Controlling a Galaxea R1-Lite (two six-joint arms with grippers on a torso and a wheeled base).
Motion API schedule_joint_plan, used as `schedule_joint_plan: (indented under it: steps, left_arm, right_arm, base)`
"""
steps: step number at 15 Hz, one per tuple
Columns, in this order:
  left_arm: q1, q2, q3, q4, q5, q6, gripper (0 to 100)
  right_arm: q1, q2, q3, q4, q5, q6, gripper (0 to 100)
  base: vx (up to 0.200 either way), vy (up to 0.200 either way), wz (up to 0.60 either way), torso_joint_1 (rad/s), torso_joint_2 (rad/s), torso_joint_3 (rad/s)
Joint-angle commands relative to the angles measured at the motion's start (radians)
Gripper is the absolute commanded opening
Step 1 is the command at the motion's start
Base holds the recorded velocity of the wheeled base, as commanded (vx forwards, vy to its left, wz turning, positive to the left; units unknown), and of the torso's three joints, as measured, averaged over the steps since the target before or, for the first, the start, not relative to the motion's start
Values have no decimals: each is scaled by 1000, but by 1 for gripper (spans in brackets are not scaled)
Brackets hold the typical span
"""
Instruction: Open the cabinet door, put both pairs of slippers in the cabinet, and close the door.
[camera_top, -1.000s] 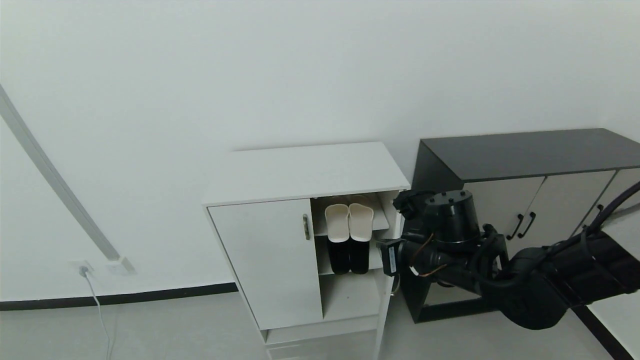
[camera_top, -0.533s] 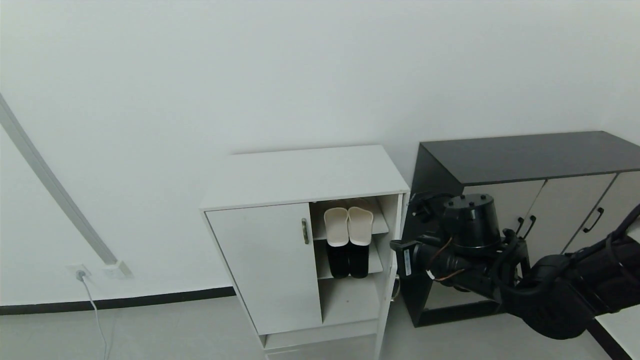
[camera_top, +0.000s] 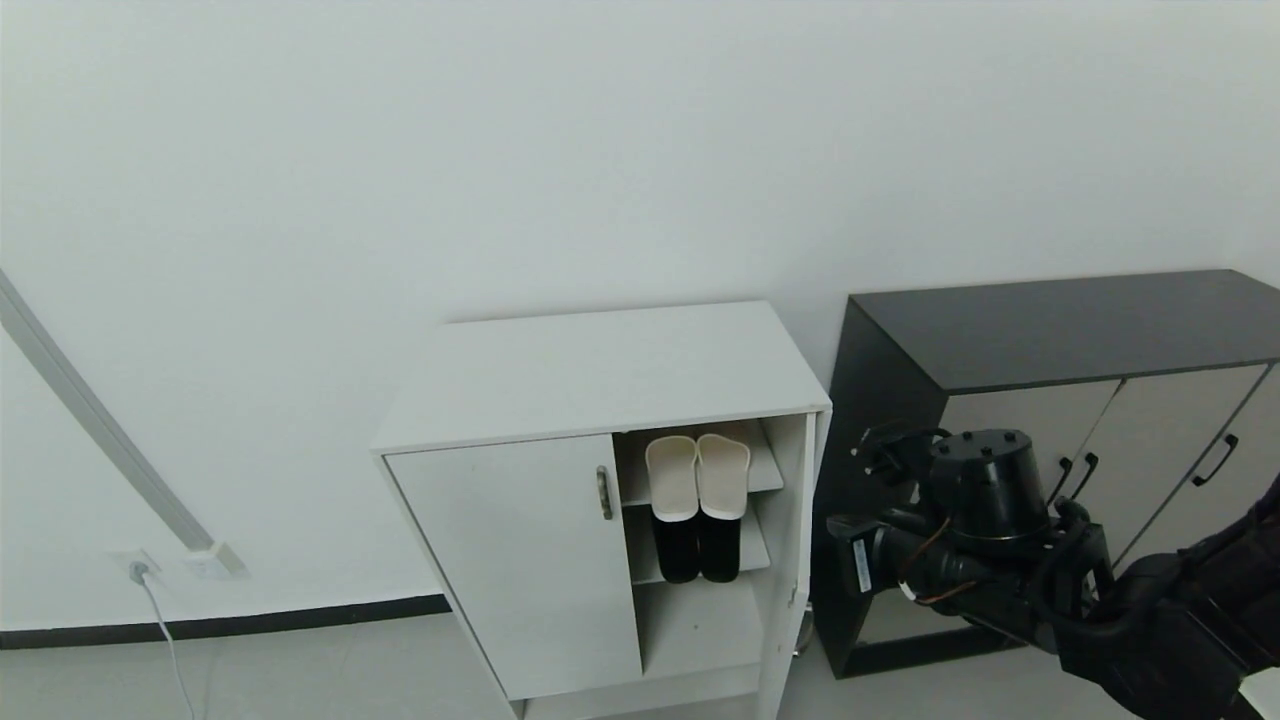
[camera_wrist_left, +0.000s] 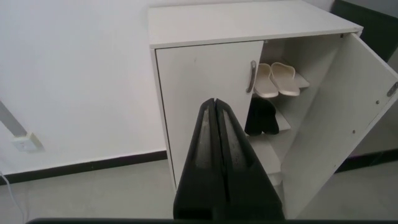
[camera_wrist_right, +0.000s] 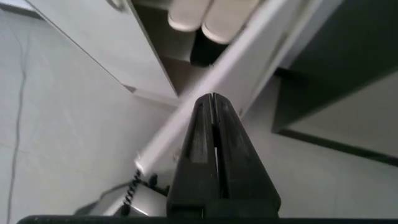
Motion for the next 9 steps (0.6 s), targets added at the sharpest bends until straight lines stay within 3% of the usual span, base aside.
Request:
schedule_joint_plan:
  steps: [1, 9]
  left_arm:
    - [0, 1, 0, 0, -1, 0, 0]
    - [0, 1, 0, -1, -1, 2, 0]
  right_arm:
    - [-16, 18, 25, -2, 2, -1, 0]
    - [-28, 138, -24, -73, 10, -1, 0]
  base:
    - [0, 0, 0, 0, 0, 0]
    - [0, 0, 0, 0, 0, 0]
